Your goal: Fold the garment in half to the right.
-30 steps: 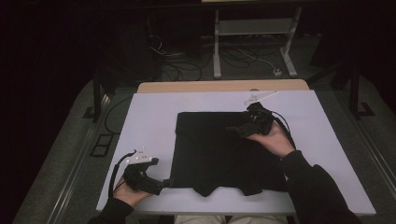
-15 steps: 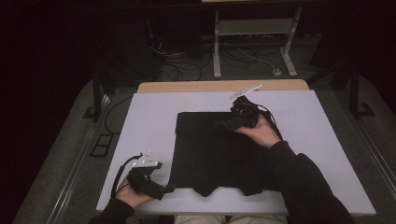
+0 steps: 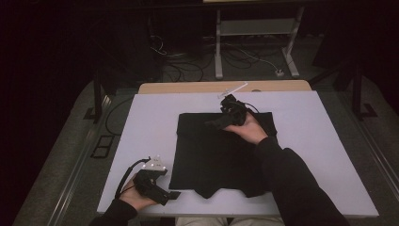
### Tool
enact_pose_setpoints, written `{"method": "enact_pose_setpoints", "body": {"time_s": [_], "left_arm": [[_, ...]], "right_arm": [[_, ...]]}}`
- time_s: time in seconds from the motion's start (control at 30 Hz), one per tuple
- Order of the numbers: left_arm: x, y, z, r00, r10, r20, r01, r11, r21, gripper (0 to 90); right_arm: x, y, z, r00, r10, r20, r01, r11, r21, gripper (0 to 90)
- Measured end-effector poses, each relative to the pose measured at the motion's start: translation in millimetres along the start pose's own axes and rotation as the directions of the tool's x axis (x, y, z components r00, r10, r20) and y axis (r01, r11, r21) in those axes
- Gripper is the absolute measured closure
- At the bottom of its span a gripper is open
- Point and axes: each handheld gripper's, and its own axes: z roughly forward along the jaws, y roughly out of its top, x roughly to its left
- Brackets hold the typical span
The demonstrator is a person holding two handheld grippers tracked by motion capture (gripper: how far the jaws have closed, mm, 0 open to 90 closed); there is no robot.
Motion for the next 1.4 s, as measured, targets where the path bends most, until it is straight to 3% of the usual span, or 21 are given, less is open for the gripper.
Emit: {"method": "enact_pose_setpoints", "body": {"time_s": [0.43,0.67,0.87,0.93,1.07,1.23,1.3,1.4], "left_arm": [[-2.7,1.6,6.4,0.9988,0.048,0.011,-0.049,0.9974,0.053,0.0],[-3.2,1.9,7.9,0.9985,0.055,0.008,-0.055,0.9978,0.037,0.4],[-3.4,1.3,7.2,0.9973,0.072,-0.014,-0.072,0.9974,0.009,11.5],[-3.4,1.4,7.2,0.9946,0.102,-0.019,-0.102,0.9947,0.015,15.8],[-5.1,2.1,8.6,0.9918,0.124,-0.030,-0.124,0.9922,0.005,23.0],[-5.6,2.6,8.4,0.9856,0.155,-0.067,-0.155,0.9879,0.008,34.1],[-6.4,2.3,9.1,0.9802,0.170,-0.101,-0.171,0.9853,0.004,42.0],[-6.8,2.5,9.1,0.9774,0.186,-0.100,-0.187,0.9824,0.006,46.8]], "right_arm": [[-0.5,12.8,29.6,0.9999,-0.003,-0.016,0.003,1.000,0.017,0.0],[-1.1,20.7,41.1,0.9998,-0.002,-0.018,0.003,1.000,0.020,0.0],[-0.7,24.8,48.3,1.0000,-0.006,-0.007,0.006,1.000,-0.005,0.0],[-1.4,25.5,50.1,1.0000,0.000,0.001,0.000,1.000,-0.016,0.0],[-4.1,26.9,55.1,1.0000,0.005,0.002,-0.005,1.000,-0.011,0.0],[-3.4,31.6,61.5,1.0000,-0.001,-0.001,0.001,1.000,0.001,0.0],[-2.1,34.0,63.8,1.0000,-0.001,-0.004,0.001,1.000,-0.002,0.0],[-0.9,36.3,68.0,0.9999,0.001,-0.012,-0.001,1.000,-0.009,0.0]]}}
